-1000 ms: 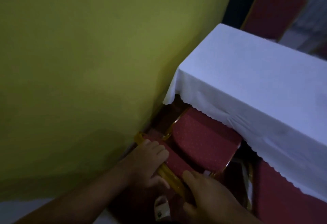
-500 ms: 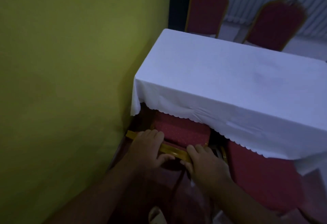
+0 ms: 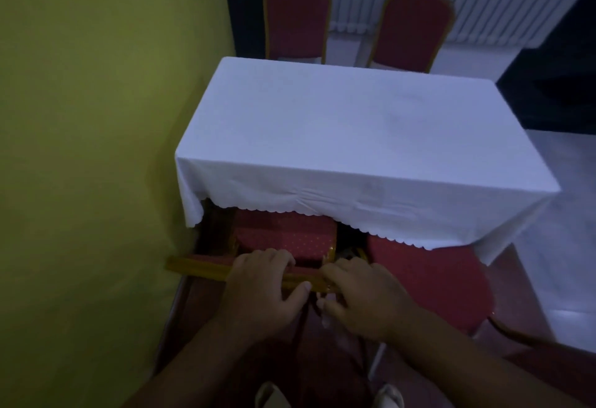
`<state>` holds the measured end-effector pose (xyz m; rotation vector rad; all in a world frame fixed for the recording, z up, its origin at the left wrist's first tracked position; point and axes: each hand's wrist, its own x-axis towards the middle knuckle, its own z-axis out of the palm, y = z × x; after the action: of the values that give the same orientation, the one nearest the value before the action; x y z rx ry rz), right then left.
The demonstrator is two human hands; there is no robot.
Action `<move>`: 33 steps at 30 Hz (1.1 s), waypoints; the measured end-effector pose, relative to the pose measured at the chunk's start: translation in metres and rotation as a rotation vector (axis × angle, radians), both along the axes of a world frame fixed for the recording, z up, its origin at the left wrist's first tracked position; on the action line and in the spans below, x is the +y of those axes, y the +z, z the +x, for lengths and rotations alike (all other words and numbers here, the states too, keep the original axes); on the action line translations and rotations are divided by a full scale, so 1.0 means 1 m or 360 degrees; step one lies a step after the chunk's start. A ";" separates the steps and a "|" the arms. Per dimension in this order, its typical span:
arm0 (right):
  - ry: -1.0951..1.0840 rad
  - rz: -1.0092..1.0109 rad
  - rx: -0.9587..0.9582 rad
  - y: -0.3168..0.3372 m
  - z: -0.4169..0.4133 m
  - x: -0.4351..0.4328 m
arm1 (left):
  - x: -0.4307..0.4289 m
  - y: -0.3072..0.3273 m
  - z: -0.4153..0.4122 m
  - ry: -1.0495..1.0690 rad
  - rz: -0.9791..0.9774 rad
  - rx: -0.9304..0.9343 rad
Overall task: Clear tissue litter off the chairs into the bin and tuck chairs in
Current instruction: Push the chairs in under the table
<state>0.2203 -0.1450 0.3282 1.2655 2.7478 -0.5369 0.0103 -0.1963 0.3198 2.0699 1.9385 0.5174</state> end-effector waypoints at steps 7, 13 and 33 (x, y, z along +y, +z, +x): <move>-0.0048 0.0100 -0.0184 0.022 0.185 -0.002 | 0.002 0.012 0.188 -0.0166 -0.0127 -0.0288; -0.0038 -0.0040 -0.0295 0.031 0.382 -0.014 | -0.016 0.005 0.370 -0.0567 -0.0417 -0.0257; 0.0360 0.0442 0.0155 -0.026 0.554 -0.036 | -0.018 -0.022 0.503 -0.1362 -0.0961 0.0311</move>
<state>0.7744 -0.1810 0.3022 0.9728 3.0778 -0.2087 0.5132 -0.2140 0.2981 2.2659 0.9095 -0.4131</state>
